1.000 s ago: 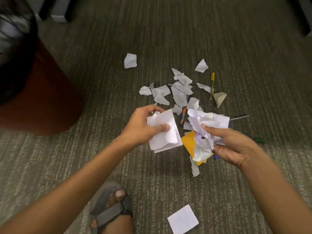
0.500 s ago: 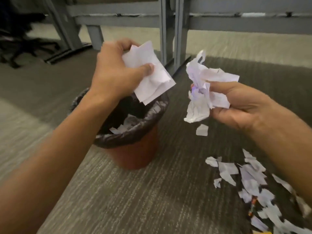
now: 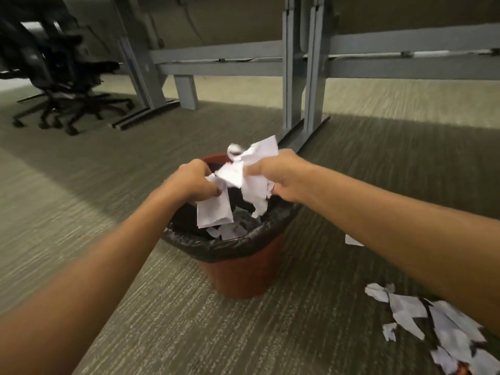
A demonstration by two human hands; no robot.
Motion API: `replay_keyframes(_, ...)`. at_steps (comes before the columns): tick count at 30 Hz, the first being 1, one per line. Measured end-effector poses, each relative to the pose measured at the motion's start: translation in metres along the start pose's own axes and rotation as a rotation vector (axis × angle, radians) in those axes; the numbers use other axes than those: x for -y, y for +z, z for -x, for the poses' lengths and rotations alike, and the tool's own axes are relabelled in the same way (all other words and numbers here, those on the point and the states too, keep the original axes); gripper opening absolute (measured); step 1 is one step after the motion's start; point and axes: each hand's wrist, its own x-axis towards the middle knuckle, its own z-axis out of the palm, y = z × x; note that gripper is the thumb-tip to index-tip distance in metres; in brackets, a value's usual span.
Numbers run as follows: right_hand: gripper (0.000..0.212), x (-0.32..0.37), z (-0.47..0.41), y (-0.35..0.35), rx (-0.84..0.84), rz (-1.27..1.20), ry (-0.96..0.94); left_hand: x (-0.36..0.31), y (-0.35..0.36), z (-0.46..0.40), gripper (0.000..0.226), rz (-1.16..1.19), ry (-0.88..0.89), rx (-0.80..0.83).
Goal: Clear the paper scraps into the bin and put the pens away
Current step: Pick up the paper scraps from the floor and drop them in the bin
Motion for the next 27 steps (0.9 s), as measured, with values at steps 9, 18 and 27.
replay_keyframes(9,0.053,0.006,0.022,-0.032,0.034,0.131,-0.156,0.0,-0.005,-0.004,0.037,-0.035,0.014,0.006)
replay_keyframes(18,0.024,-0.056,0.11,-0.162,-0.251,-0.04,-0.183,-0.111,0.026,0.071,0.011,0.377,0.568,-0.099)
replay_keyframes(27,0.015,-0.197,0.202,-0.245,-0.361,0.143,0.103,-0.164,0.216,0.19,0.02,0.011,1.016,0.328)
